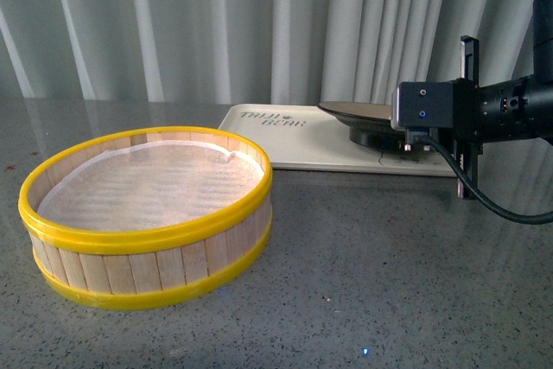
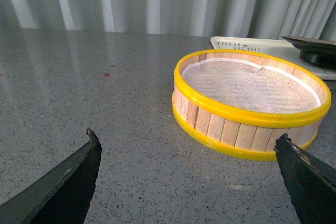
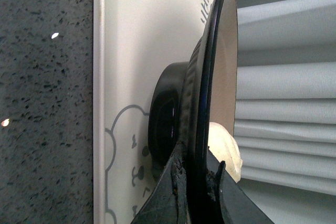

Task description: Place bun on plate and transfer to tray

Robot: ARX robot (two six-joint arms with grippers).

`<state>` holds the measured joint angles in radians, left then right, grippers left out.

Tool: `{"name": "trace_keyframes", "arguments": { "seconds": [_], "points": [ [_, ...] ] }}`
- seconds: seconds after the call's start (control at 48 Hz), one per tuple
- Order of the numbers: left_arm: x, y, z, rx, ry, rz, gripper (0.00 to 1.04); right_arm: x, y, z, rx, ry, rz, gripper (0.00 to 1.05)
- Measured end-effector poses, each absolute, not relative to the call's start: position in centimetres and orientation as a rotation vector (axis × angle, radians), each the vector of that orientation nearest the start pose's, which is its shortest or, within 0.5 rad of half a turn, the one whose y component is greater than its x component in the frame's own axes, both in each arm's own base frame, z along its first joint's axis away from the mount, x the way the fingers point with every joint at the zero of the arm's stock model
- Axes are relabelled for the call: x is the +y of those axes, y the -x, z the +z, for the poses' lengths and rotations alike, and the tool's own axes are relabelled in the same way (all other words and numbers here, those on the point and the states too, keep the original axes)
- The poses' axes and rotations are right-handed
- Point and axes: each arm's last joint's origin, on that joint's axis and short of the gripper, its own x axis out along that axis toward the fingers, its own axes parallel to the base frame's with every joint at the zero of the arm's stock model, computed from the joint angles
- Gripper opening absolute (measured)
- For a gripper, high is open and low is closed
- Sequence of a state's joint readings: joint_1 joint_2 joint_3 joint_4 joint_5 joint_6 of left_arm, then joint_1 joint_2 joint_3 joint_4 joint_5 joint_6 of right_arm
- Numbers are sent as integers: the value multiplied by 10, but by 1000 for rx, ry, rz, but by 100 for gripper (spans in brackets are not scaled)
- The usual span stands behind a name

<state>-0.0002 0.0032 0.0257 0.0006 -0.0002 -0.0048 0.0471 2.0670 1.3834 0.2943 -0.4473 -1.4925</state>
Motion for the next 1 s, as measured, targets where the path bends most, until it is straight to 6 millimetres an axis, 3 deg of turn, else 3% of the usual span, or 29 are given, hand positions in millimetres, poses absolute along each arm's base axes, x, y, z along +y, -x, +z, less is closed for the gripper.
{"name": "trace_keyframes", "arguments": {
  "seconds": [0.396,0.604,0.688,0.792,0.875,0.917,1.0],
  "points": [
    [0,-96,172,-23,5,0,98,38,-472,189,-32,1345,673,3],
    [0,-96,172,-23,5,0,98,43,-468,184,-13,1325,693,32],
    [0,-96,172,-23,5,0,98,47,-462,182,-21,1317,705,49],
    [0,-96,172,-23,5,0,98,57,-440,195,-39,1252,691,70],
    [0,-96,172,-23,5,0,98,69,-408,218,-67,1164,661,87],
    [0,-96,172,-23,5,0,98,81,-379,237,-78,1077,619,98],
    [0,-96,172,-23,5,0,98,94,-340,259,-41,900,537,95]
  ]
}}
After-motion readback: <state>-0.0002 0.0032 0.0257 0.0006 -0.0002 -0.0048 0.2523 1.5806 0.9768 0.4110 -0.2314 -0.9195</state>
